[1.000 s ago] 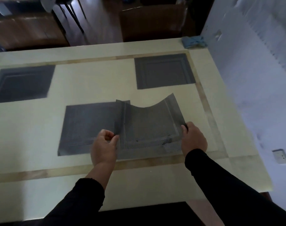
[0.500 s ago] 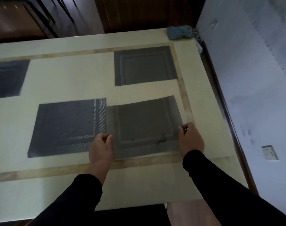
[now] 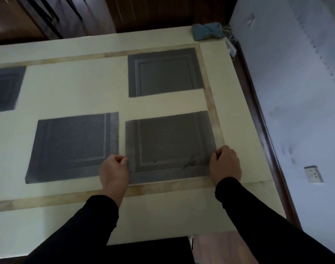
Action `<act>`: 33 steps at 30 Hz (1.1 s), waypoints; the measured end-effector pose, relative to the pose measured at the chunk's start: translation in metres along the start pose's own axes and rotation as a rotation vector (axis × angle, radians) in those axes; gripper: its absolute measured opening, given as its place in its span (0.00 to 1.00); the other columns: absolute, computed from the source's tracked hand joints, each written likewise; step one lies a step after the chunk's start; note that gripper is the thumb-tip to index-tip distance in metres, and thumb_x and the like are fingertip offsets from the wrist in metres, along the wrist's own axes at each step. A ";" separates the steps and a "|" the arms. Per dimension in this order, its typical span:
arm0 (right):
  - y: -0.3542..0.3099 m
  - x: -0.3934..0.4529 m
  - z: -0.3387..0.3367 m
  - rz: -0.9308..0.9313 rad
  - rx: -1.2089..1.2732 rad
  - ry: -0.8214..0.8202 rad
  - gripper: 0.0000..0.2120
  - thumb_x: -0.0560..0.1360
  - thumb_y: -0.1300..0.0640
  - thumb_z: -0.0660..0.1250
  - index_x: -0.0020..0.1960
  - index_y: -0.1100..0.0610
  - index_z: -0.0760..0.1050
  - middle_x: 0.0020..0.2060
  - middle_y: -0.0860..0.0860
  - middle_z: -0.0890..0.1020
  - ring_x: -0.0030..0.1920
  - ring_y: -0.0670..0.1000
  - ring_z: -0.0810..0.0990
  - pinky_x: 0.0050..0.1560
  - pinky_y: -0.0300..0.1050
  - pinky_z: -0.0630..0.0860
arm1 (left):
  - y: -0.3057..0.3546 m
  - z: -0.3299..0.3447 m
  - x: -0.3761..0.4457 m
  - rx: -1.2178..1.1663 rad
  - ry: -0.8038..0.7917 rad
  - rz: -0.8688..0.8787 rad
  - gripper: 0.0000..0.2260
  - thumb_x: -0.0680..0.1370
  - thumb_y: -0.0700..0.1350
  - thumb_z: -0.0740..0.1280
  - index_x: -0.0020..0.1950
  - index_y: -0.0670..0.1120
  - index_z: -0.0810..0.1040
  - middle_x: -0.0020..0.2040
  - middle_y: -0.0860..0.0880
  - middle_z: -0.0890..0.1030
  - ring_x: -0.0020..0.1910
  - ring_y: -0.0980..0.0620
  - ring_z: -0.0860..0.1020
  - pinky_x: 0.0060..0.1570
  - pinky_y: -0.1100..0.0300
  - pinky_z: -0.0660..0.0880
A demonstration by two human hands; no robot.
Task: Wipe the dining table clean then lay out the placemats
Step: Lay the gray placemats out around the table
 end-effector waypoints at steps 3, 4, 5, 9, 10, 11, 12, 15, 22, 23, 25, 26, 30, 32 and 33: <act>0.003 -0.001 0.000 -0.005 -0.024 -0.003 0.05 0.78 0.53 0.63 0.46 0.53 0.68 0.44 0.51 0.69 0.45 0.57 0.71 0.42 0.48 0.65 | 0.001 0.001 0.001 -0.004 -0.003 -0.004 0.06 0.80 0.46 0.68 0.50 0.45 0.82 0.40 0.52 0.79 0.41 0.52 0.76 0.40 0.58 0.68; 0.004 -0.001 0.000 -0.005 -0.027 -0.006 0.05 0.78 0.54 0.63 0.46 0.53 0.69 0.44 0.51 0.69 0.46 0.58 0.72 0.42 0.48 0.65 | 0.000 0.001 0.000 -0.004 -0.002 -0.009 0.06 0.80 0.46 0.68 0.50 0.45 0.83 0.40 0.52 0.79 0.40 0.52 0.76 0.40 0.58 0.69; 0.004 -0.001 0.000 -0.002 -0.026 -0.007 0.05 0.78 0.54 0.63 0.46 0.54 0.69 0.44 0.51 0.69 0.46 0.58 0.72 0.42 0.48 0.66 | 0.000 0.001 0.000 -0.003 -0.001 -0.010 0.06 0.80 0.46 0.68 0.50 0.45 0.83 0.40 0.52 0.79 0.40 0.52 0.76 0.40 0.58 0.69; 0.005 0.000 0.000 0.023 -0.015 -0.009 0.05 0.78 0.54 0.63 0.47 0.55 0.70 0.46 0.51 0.69 0.49 0.60 0.74 0.43 0.49 0.67 | -0.001 0.001 0.000 -0.001 0.000 -0.012 0.06 0.80 0.46 0.68 0.49 0.45 0.83 0.41 0.51 0.80 0.41 0.53 0.76 0.41 0.59 0.68; 0.005 0.000 0.000 0.026 -0.016 -0.011 0.05 0.78 0.54 0.63 0.48 0.55 0.70 0.46 0.52 0.69 0.49 0.60 0.74 0.44 0.49 0.67 | -0.001 0.002 0.000 0.000 -0.003 -0.014 0.06 0.80 0.46 0.69 0.50 0.44 0.83 0.41 0.51 0.80 0.41 0.53 0.76 0.41 0.59 0.68; 0.006 0.000 0.001 0.029 -0.018 -0.014 0.05 0.78 0.54 0.63 0.48 0.55 0.70 0.46 0.52 0.70 0.50 0.60 0.74 0.44 0.49 0.67 | -0.002 0.002 0.000 0.000 -0.006 -0.017 0.07 0.80 0.46 0.69 0.50 0.45 0.83 0.41 0.51 0.80 0.41 0.53 0.76 0.40 0.59 0.68; 0.006 0.000 0.001 0.031 -0.018 -0.012 0.05 0.78 0.54 0.63 0.49 0.55 0.70 0.47 0.53 0.71 0.50 0.61 0.74 0.44 0.49 0.66 | -0.002 0.002 0.000 0.000 -0.007 -0.018 0.07 0.80 0.46 0.69 0.49 0.45 0.84 0.41 0.51 0.80 0.41 0.53 0.76 0.40 0.59 0.68; 0.005 0.000 0.001 0.028 -0.026 -0.002 0.05 0.79 0.55 0.63 0.49 0.55 0.70 0.50 0.56 0.73 0.52 0.61 0.74 0.45 0.49 0.66 | -0.001 0.002 -0.001 0.002 -0.011 -0.013 0.06 0.80 0.47 0.68 0.49 0.45 0.83 0.41 0.52 0.80 0.41 0.53 0.76 0.39 0.60 0.68; 0.003 -0.003 0.001 0.015 -0.032 0.049 0.06 0.78 0.56 0.64 0.50 0.57 0.69 0.52 0.59 0.75 0.53 0.63 0.73 0.46 0.52 0.67 | -0.003 0.004 -0.002 0.010 -0.011 -0.002 0.06 0.80 0.47 0.68 0.49 0.45 0.81 0.40 0.52 0.79 0.39 0.54 0.76 0.38 0.59 0.69; 0.003 -0.003 0.001 0.016 -0.030 0.056 0.06 0.78 0.56 0.65 0.50 0.58 0.69 0.52 0.59 0.75 0.53 0.63 0.72 0.46 0.52 0.67 | -0.003 0.004 -0.002 0.010 -0.011 -0.001 0.06 0.80 0.46 0.68 0.49 0.45 0.81 0.41 0.52 0.79 0.40 0.54 0.76 0.39 0.59 0.69; 0.002 -0.004 0.001 0.016 -0.033 0.069 0.07 0.78 0.56 0.65 0.51 0.58 0.69 0.52 0.59 0.74 0.53 0.63 0.72 0.46 0.51 0.65 | -0.003 0.006 -0.003 0.017 -0.012 0.000 0.06 0.81 0.47 0.67 0.50 0.45 0.81 0.42 0.52 0.79 0.40 0.54 0.76 0.39 0.60 0.69; 0.002 -0.004 0.002 0.014 -0.038 0.075 0.07 0.78 0.57 0.65 0.52 0.59 0.69 0.52 0.60 0.74 0.53 0.63 0.72 0.46 0.51 0.65 | -0.002 0.006 -0.003 0.022 -0.011 0.001 0.06 0.81 0.47 0.67 0.51 0.45 0.81 0.42 0.51 0.79 0.41 0.54 0.76 0.40 0.59 0.69; 0.001 -0.005 0.004 0.029 -0.051 0.084 0.08 0.78 0.57 0.64 0.53 0.60 0.69 0.53 0.60 0.74 0.54 0.63 0.71 0.47 0.52 0.66 | -0.002 0.004 -0.004 0.036 -0.010 0.016 0.06 0.80 0.46 0.68 0.53 0.45 0.80 0.45 0.50 0.80 0.43 0.52 0.76 0.42 0.58 0.70; -0.001 -0.007 0.003 0.017 -0.070 0.102 0.09 0.78 0.57 0.65 0.53 0.61 0.69 0.53 0.61 0.73 0.54 0.63 0.71 0.50 0.55 0.68 | -0.002 0.002 -0.007 0.021 -0.005 0.046 0.06 0.79 0.44 0.69 0.54 0.45 0.78 0.48 0.49 0.80 0.45 0.52 0.77 0.43 0.58 0.71; -0.002 -0.009 0.003 0.010 -0.090 0.114 0.10 0.77 0.57 0.66 0.53 0.62 0.69 0.53 0.62 0.73 0.54 0.63 0.70 0.50 0.56 0.69 | -0.001 0.001 -0.009 0.023 -0.006 0.078 0.07 0.78 0.43 0.70 0.55 0.46 0.76 0.49 0.49 0.79 0.45 0.52 0.76 0.43 0.57 0.71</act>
Point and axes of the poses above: each hand's wrist, its own x-axis towards the middle knuckle, its own z-axis out of the palm, y = z × x, the point moved 7 cm from there along x, towards the middle knuckle
